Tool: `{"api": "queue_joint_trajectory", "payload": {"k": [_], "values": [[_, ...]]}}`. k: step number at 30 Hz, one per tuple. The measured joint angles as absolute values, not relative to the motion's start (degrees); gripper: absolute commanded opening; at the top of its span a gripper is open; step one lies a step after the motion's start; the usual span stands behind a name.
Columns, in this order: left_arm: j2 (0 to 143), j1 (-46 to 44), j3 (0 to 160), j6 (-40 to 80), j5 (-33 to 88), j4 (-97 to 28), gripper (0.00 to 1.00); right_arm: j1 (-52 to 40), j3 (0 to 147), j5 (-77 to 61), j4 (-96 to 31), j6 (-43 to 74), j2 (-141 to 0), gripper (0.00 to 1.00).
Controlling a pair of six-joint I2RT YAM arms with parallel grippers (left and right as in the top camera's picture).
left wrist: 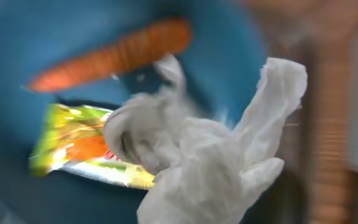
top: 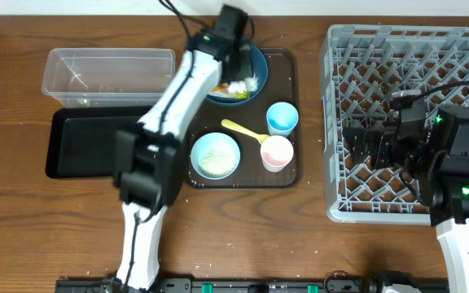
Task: Sort waste into correct bins and load items into the dishwasher rack
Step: 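Carry the tissue left and drop it into the clear plastic bin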
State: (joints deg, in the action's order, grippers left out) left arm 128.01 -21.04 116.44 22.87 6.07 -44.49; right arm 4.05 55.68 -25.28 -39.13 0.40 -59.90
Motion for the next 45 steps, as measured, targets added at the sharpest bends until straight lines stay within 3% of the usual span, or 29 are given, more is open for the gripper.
{"api": "queue_joint_trajectory", "payload": {"k": [7,28,31,32,34,37,45], "values": [[120.55,-17.32,118.37,22.44,6.09,-46.65,0.06,4.05,55.68,-25.28,-38.98,0.40,-59.92,0.99],[120.92,5.52,115.11,23.97,6.04,-51.37,0.07,4.05,55.68,-25.28,-38.96,0.40,-59.94,0.98],[121.86,6.31,114.91,23.94,6.04,-51.20,0.17,4.05,55.68,-25.28,-38.96,0.40,-59.94,0.98],[122.19,6.42,114.91,23.90,6.02,-51.16,0.30,4.05,55.68,-25.28,-38.96,0.40,-59.94,0.98],[122.89,6.68,114.83,24.05,5.85,-50.98,0.47,4.05,55.68,-25.28,-38.96,0.40,-59.94,0.97],[123.68,6.72,114.78,23.92,5.48,-50.72,0.60,4.05,55.68,-25.28,-38.96,0.40,-59.94,0.98],[123.76,6.70,114.74,24.18,4.93,-49.87,0.70,4.05,55.68,-25.28,-39.03,0.40,-59.94,0.97]]}}
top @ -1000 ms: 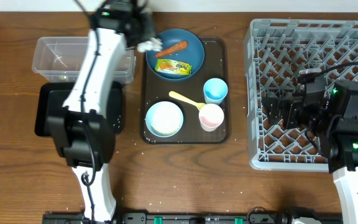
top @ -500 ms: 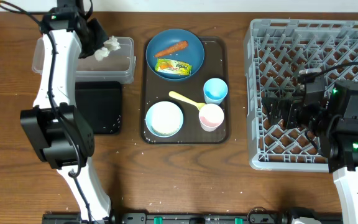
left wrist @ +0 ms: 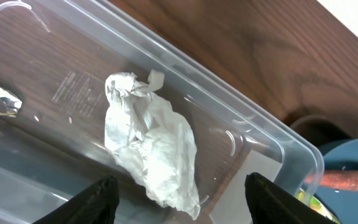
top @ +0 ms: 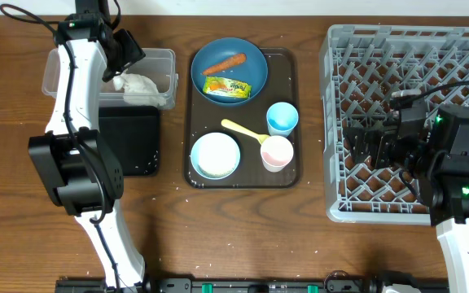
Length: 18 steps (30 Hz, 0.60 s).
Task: Sort waste into correct bins and load items into the dishwasher rack
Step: 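Carry the tissue left and drop it into the clear plastic bin, then return the left gripper to the plate and grasp the green snack wrapper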
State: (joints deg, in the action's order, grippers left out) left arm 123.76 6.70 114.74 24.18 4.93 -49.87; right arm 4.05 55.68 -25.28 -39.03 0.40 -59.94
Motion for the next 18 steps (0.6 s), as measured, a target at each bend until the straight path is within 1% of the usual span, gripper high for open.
{"api": "queue_joint_trajectory", "payload": {"k": [4,9,14,18], "values": [[123.76,6.52,114.74,23.33,7.22,-49.15,0.71,4.05,55.68,-25.28,-39.00,0.40,-59.94,0.98],[123.74,3.92,114.74,18.28,12.12,-47.90,0.74,4.05,55.68,-25.28,-38.98,0.40,-59.94,0.98],[123.70,-4.38,114.74,12.10,13.54,-47.75,0.79,4.05,55.68,-25.28,-39.00,0.40,-59.94,0.98],[123.70,-12.16,114.74,9.56,10.94,-47.31,0.82,4.05,55.68,-25.28,-39.00,0.40,-59.94,0.98]]}}
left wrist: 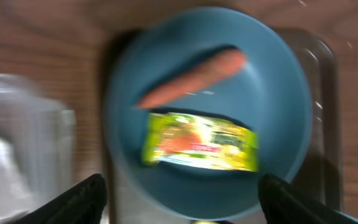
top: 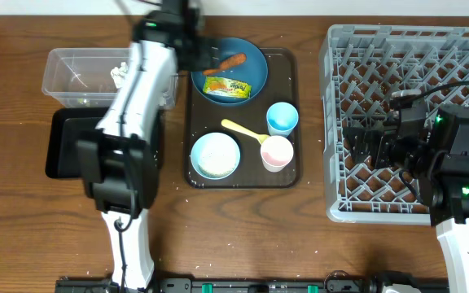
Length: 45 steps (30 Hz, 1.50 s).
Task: Sort waste into correct bins and load items into the dishwasher rack
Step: 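Return the left gripper to the plate and grasp the green snack wrapper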
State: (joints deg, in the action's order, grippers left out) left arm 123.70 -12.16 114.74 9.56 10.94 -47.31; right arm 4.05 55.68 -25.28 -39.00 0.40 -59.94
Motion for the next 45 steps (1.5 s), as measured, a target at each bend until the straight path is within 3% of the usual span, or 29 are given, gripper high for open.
{"api": "queue_joint_trajectory", "payload": {"k": [6,21,23,26,29,45], "values": [[124.33,-17.78,114.74,8.43,5.82,-46.24,0.84,4.05,55.68,-25.28,-39.03,0.40,-59.94,0.98],[138.34,-18.61,114.69,7.42,3.01,-44.51,0.84,4.05,55.68,-25.28,-39.20,0.40,-59.94,0.98],[138.34,-18.61,114.69,7.46,2.98,-44.49,0.67,4.05,55.68,-25.28,-39.20,0.40,-59.94,0.98],[138.39,-18.59,114.69,7.46,2.59,-44.29,0.27,4.05,55.68,-25.28,-39.20,0.40,-59.94,0.99],[138.41,-18.59,114.69,7.73,2.61,-43.42,0.06,4.05,55.68,-25.28,-39.20,0.40,-59.94,0.98],[133.84,-18.61,114.69,8.40,2.61,-44.77,0.06,4.05,55.68,-25.28,-39.20,0.40,-59.94,0.98]]}}
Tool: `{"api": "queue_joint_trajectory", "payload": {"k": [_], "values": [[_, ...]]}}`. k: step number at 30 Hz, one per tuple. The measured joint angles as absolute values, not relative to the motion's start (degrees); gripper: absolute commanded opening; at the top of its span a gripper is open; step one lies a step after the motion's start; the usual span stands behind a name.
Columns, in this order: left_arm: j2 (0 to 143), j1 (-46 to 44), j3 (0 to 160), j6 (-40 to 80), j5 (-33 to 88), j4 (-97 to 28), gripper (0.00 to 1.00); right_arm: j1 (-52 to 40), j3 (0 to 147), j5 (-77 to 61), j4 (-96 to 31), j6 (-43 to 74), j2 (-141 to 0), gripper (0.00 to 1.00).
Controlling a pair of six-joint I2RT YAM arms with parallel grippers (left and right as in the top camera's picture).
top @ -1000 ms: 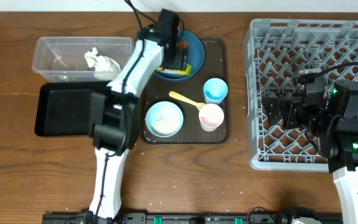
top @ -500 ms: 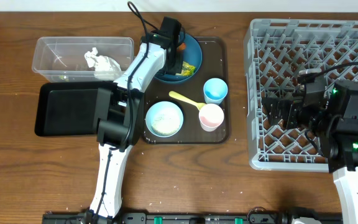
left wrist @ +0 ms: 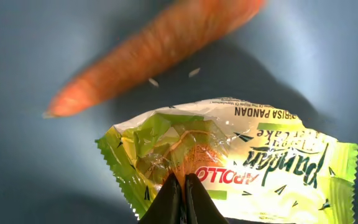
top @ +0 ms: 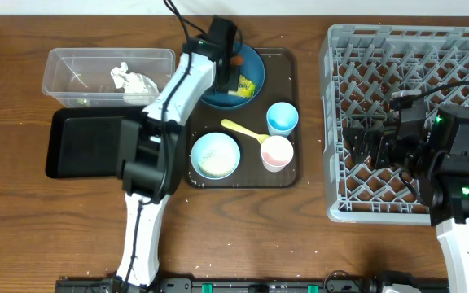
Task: Sort waste into correct bins and load items into the dishwasher rack
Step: 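Return the left gripper to the plate and grasp the green snack wrapper, then carry the wrapper left and release it into the clear bin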
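Observation:
Low over the blue plate [top: 256, 59], my left gripper [top: 227, 76] has its fingers closed together at the middle of a green snack wrapper [left wrist: 253, 168]. The left wrist view shows the gripper [left wrist: 180, 179] with its two tips pinching the foil. An orange carrot [left wrist: 160, 50] lies on the plate just beyond the wrapper. In the clear plastic bin [top: 63, 69] at the back left lies a crumpled white tissue [top: 129, 79]. My right gripper [top: 366, 146] hangs above the grey dishwasher rack [top: 405, 49]; its jaws are too dark to read.
The brown tray [top: 291, 175] also holds a blue cup [top: 282, 117], a pink cup [top: 276, 152], a yellow spoon [top: 243, 129] and a pale bowl [top: 215, 155]. A black bin [top: 80, 142] sits left of the tray, in front of the clear bin.
My left gripper was open above the plate; now it is down on the green wrapper with its fingers shut on it. The right arm has not moved.
My left gripper held the white tissue at the blue plate. Later it was open over the clear bin with the tissue lying inside. Then it was open above the plate again, and now it is shut on the wrapper.

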State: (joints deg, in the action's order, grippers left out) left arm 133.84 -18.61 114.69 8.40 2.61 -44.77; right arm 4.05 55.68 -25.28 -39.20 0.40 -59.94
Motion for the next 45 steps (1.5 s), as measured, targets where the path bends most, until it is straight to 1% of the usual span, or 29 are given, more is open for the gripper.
{"api": "queue_joint_trajectory", "payload": {"k": [6,10,13,21,25,26,27,28,30,32,33,38,41,45], "values": [[123.96,-18.24,114.74,8.99,2.35,-44.99,0.06,4.05,55.68,-25.28,-39.22,0.40,-59.94,0.98],[120.22,-16.10,115.00,10.92,-1.19,-46.74,0.06,4.05,55.68,-25.28,-39.22,0.40,-59.96,0.99],[120.33,-12.56,115.02,12.27,-3.22,-48.27,0.06,4.05,55.68,-25.28,-39.22,0.40,-60.10,0.99],[121.10,1.69,114.98,14.26,-5.82,-49.08,0.06,4.05,55.68,-25.28,-39.16,0.40,-61.41,0.99],[121.43,5.23,114.15,14.68,-6.42,-49.06,0.06,4.05,55.68,-25.28,-38.98,0.43,-62.19,0.99],[121.71,5.58,113.99,14.79,-6.42,-49.06,0.10,4.05,55.68,-25.28,-38.96,0.40,-62.26,0.99],[122.23,5.82,113.84,14.72,-6.42,-49.06,0.21,4.05,55.68,-25.28,-38.89,0.43,-62.28,0.99],[122.78,5.91,113.69,14.59,-6.44,-49.06,0.40,4.05,55.68,-25.28,-38.74,0.43,-62.28,0.99],[123.72,5.87,113.30,14.81,-6.39,-49.06,0.69,4.05,55.68,-25.28,-38.41,0.43,-62.28,0.99],[124.57,5.74,112.84,15.09,-6.42,-49.12,0.75,4.05,55.68,-25.28,-38.11,0.43,-62.28,0.99],[124.90,5.65,112.81,15.00,-6.39,-49.12,0.77,4.05,55.68,-25.28,-38.04,0.43,-62.28,0.99],[125.08,5.45,112.84,15.16,-6.04,-49.17,0.77,4.05,55.68,-25.28,-37.95,0.43,-62.28,0.99],[125.08,5.43,112.84,14.50,-3.77,-49.52,0.77,4.05,55.68,-25.28,-37.87,0.43,-62.30,0.99],[124.99,4.56,112.86,7.97,3.22,-48.75,0.77,4.05,55.68,-25.28,-37.52,0.43,-62.30,0.99]]}}
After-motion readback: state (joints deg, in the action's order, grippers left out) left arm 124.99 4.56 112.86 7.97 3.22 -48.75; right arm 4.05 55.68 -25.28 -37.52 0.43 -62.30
